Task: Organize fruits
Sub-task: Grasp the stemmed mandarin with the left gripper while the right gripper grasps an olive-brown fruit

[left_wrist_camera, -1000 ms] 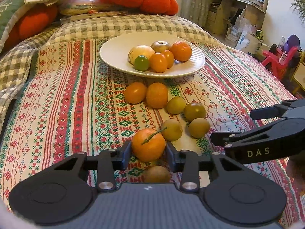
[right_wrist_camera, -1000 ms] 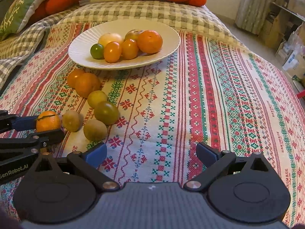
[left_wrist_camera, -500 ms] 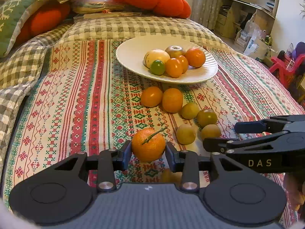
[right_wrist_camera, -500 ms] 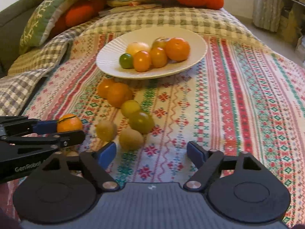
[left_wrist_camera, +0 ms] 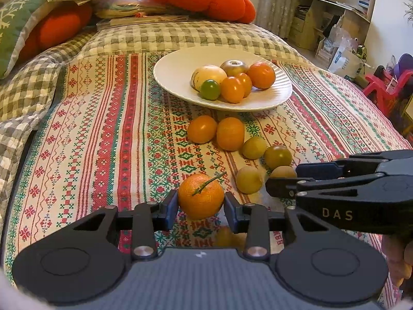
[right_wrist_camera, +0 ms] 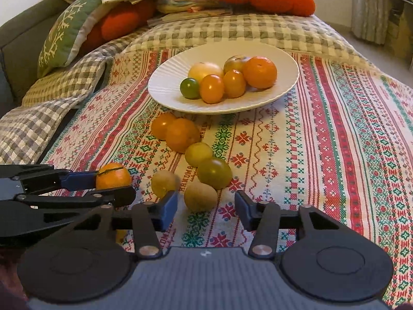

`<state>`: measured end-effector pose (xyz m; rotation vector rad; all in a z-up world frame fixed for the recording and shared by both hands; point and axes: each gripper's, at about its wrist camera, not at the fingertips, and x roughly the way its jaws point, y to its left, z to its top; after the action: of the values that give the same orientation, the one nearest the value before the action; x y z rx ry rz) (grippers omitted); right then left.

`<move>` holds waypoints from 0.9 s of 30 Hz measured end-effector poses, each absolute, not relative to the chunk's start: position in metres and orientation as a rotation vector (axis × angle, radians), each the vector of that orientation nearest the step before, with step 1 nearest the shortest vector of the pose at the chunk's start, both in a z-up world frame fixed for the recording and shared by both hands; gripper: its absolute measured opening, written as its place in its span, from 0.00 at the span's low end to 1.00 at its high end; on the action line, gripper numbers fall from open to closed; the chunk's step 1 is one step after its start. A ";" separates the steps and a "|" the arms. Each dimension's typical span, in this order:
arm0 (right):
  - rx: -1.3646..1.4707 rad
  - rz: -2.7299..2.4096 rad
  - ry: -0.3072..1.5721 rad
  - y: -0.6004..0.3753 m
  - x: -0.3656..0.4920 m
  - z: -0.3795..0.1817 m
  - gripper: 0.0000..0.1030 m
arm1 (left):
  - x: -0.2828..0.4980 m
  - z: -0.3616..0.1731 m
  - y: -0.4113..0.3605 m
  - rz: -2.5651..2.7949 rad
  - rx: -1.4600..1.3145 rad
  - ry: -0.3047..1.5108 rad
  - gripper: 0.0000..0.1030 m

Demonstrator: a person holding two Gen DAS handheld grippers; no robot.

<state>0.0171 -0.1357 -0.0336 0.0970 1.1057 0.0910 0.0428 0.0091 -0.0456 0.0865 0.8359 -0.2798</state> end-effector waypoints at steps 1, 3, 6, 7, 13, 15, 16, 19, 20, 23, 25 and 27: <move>0.094 0.091 1.105 -0.136 0.017 -0.034 0.37 | 0.043 -0.046 0.009 -0.280 0.089 0.836 0.25; 0.089 0.096 1.107 -0.135 0.018 -0.034 0.32 | 0.043 -0.046 0.008 -0.281 0.095 0.836 0.25; 0.086 0.107 1.108 -0.134 0.018 -0.033 0.26 | 0.042 -0.046 0.008 -0.281 0.097 0.836 0.25; 0.083 0.110 1.109 -0.133 0.017 -0.033 0.25 | 0.042 -0.046 0.008 -0.281 0.096 0.836 0.25; 0.077 0.128 1.108 -0.132 0.016 -0.032 0.25 | 0.042 -0.046 0.008 -0.281 0.096 0.837 0.25; 0.080 0.132 1.107 -0.133 0.016 -0.031 0.25 | 0.042 -0.046 0.008 -0.282 0.094 0.837 0.25; 0.083 0.132 1.106 -0.133 0.016 -0.030 0.25 | 0.042 -0.045 0.008 -0.283 0.093 0.836 0.25; 0.097 0.132 1.101 -0.134 0.016 -0.027 0.25 | 0.042 -0.044 0.007 -0.288 0.091 0.834 0.25; 0.101 0.132 1.098 -0.134 0.017 -0.027 0.25 | 0.041 -0.044 0.007 -0.292 0.089 0.833 0.25; 0.116 0.130 1.089 -0.136 0.017 -0.024 0.25 | 0.041 -0.042 0.007 -0.300 0.080 0.827 0.25; 0.128 0.127 1.081 -0.138 0.017 -0.022 0.25 | 0.040 -0.039 0.007 -0.305 0.074 0.821 0.25; 0.140 0.124 1.073 -0.140 0.017 -0.020 0.25 | 0.041 -0.037 0.007 -0.311 0.067 0.814 0.25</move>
<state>0.0165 -0.1399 -0.0198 0.1400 1.0734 0.1238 0.0407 0.0070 -0.0367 0.0666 0.8143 -0.3106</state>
